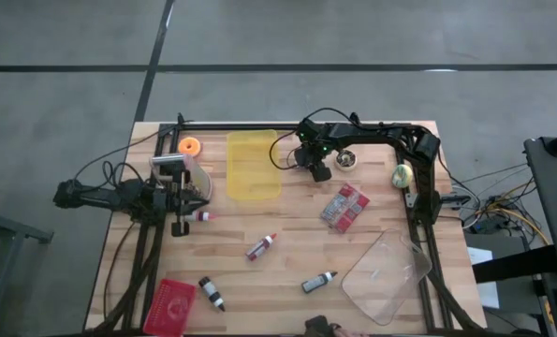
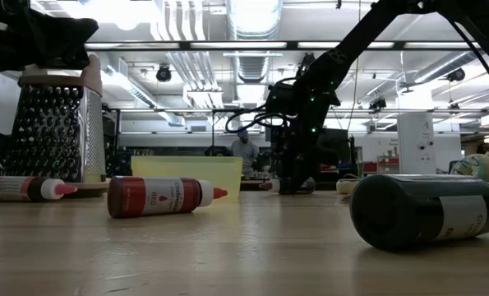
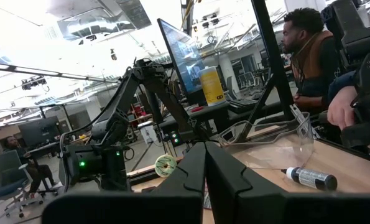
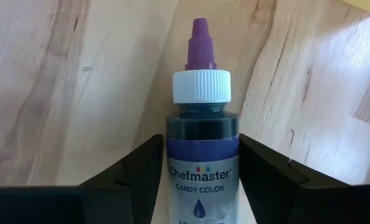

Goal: Pick & Place Food Item
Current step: Put the purple food coloring into the yellow bin

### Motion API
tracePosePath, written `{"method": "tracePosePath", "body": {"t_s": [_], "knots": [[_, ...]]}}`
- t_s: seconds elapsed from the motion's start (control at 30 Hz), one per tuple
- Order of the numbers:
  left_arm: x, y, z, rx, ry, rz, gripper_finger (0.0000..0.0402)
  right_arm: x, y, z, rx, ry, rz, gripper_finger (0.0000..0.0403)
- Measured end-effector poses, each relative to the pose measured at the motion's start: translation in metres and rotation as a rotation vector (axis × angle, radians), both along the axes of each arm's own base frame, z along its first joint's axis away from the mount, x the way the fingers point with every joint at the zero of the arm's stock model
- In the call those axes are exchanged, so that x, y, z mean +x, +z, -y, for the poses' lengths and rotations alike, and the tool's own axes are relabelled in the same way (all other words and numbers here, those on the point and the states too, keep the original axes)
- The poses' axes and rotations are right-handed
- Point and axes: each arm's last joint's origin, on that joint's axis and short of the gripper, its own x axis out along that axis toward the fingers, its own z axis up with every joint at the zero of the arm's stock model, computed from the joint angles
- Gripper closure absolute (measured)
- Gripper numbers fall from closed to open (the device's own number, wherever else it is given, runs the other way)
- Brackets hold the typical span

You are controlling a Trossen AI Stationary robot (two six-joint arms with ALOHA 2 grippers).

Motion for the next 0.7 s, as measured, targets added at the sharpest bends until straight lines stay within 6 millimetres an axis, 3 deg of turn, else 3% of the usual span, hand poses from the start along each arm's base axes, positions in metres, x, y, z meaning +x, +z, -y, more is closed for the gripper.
{"method": "tracePosePath", "body": {"t_s": [0.27, 0.7], "knots": [[0.0, -0.0001, 0.0, 0.0, 0.0, -0.001, 0.0388, 0.0, 0.0, 0.0, 0.002, -0.005, 0.001, 0.026], [0.0, -0.0001, 0.0, 0.0, 0.0, 0.0, 0.0388, 0.0, 0.0, 0.0, 0.002, -0.005, 0.0, 0.0266]]}}
